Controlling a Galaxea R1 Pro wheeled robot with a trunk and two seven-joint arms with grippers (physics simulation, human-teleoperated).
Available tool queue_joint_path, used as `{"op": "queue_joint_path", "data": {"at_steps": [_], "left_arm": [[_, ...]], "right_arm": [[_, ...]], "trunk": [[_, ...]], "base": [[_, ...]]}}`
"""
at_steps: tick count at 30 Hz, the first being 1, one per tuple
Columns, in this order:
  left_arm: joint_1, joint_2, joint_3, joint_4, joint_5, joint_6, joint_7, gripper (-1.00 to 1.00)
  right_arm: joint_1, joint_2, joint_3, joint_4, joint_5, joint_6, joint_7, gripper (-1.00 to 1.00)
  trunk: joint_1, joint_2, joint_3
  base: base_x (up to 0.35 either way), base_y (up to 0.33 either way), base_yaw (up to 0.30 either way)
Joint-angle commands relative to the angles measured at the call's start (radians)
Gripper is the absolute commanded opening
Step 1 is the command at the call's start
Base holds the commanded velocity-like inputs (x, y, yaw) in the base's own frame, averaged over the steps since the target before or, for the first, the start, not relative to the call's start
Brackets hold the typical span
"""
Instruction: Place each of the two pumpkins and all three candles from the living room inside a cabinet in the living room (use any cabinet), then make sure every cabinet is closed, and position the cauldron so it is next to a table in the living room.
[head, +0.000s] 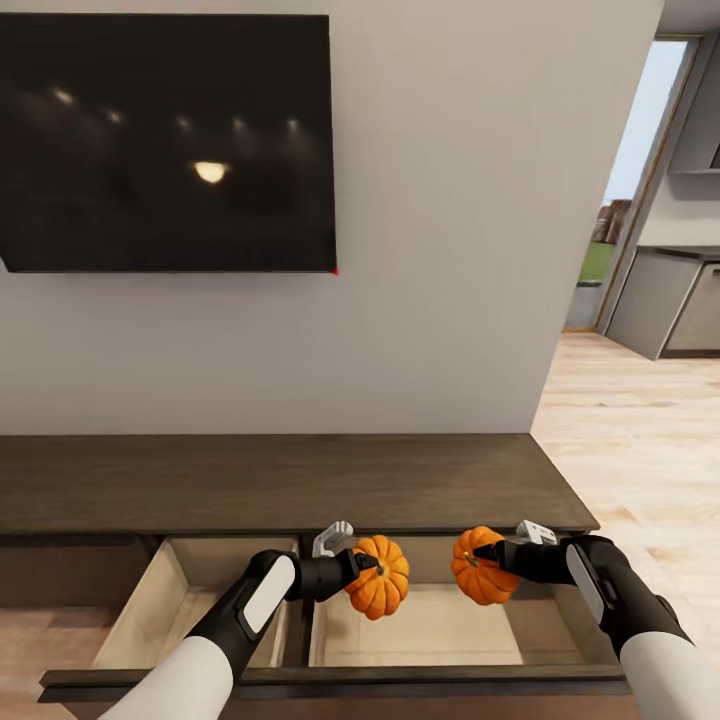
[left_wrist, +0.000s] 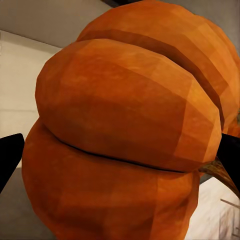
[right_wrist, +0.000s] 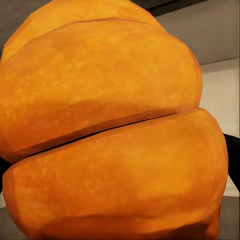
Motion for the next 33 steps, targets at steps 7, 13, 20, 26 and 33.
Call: {"op": "queue_joint_path", "data": {"at_steps": [7,13,20,26,33], "left_arm": [[0.000,0.002,-0.001,0.000,-0.001,0.002,-0.006,-1.00],[0.001,0.003,0.000,0.003,-0.002,0.003,-0.005,-1.00],[0.001,0.003,-0.001,0.005,-0.003,0.003,-0.005,-1.00],[0.002,0.003,0.000,0.005,-0.002,0.001,-0.004,-1.00],[0.002,0.004,0.000,0.005,-0.002,0.001,-0.004,-1.00]], "right_arm": [[0.000,0.000,-0.002,0.003,-0.009,0.008,-0.002,-1.00],[0.000,0.000,-0.002,0.004,-0.008,0.008,-0.002,-1.00],[0.000,0.000,-0.002,0.004,-0.009,0.009,-0.002,-1.00],[0.005,0.000,-0.003,0.004,-0.011,0.008,-0.002,-1.00],[0.008,0.000,-0.006,0.004,-0.011,0.000,0.000,-1.00]], "trunk": [[0.000,0.000,-0.001],[0.000,0.000,-0.001],[0.000,0.000,-0.001],[0.000,0.000,-0.001],[0.000,0.000,-0.001]], "base": [[0.030,-0.094,0.113],[0.112,-0.290,0.071],[0.141,-0.311,0.009],[0.051,-0.110,0.001],[0.006,-0.013,0.000]]}}
